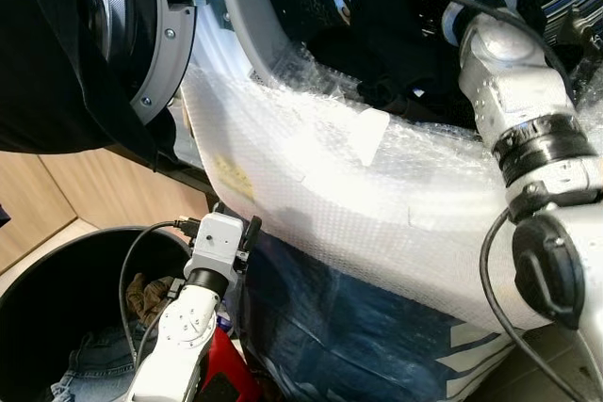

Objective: Clothes washing

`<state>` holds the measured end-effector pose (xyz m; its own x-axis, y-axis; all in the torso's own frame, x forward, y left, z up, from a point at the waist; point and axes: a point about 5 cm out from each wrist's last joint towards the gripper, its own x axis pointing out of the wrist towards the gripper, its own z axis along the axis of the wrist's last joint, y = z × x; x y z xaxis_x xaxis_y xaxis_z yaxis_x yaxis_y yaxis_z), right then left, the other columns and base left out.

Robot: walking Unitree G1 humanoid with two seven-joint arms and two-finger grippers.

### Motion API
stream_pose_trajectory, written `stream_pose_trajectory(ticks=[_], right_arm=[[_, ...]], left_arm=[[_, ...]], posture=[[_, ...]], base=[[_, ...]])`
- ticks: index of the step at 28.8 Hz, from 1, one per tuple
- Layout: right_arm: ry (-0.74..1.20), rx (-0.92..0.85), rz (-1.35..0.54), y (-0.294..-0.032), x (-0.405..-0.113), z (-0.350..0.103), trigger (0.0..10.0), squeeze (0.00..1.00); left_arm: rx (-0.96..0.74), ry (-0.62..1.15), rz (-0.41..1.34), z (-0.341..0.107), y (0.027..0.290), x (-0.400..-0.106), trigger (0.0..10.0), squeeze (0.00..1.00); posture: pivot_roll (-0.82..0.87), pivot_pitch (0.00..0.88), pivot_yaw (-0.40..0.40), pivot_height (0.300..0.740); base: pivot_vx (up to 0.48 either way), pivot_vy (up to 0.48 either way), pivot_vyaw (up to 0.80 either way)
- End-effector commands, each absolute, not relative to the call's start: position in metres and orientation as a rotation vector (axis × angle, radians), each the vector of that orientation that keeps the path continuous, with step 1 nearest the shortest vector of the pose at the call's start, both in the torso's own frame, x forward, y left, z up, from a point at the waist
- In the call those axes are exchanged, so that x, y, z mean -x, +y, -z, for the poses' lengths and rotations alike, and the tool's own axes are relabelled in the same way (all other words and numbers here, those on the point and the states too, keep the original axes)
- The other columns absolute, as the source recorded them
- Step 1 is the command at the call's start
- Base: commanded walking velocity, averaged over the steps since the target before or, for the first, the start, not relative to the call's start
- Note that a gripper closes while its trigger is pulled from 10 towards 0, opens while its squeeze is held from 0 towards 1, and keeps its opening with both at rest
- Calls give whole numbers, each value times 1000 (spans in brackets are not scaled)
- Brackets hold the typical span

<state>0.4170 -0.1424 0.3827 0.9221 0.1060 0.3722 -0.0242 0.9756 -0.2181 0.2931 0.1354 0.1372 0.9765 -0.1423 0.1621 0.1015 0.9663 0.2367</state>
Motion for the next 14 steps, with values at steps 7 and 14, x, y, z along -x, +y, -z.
stream_pose_trajectory(ticks=[7, 14], right_arm=[[-371, 241, -136, -150, -408, -357, 10000, 1000], [-422, 285, -39, -172, -393, -367, 10000, 1000]], left_arm=[[-255, -197, 143, -141, 132, -292, 10000, 0], [-257, -198, 136, -142, 134, -292, 10000, 0]], posture=[[-29, 30, -31, 740], [-36, 47, -30, 740]], base=[[0, 0, 0], [0, 0, 0]])
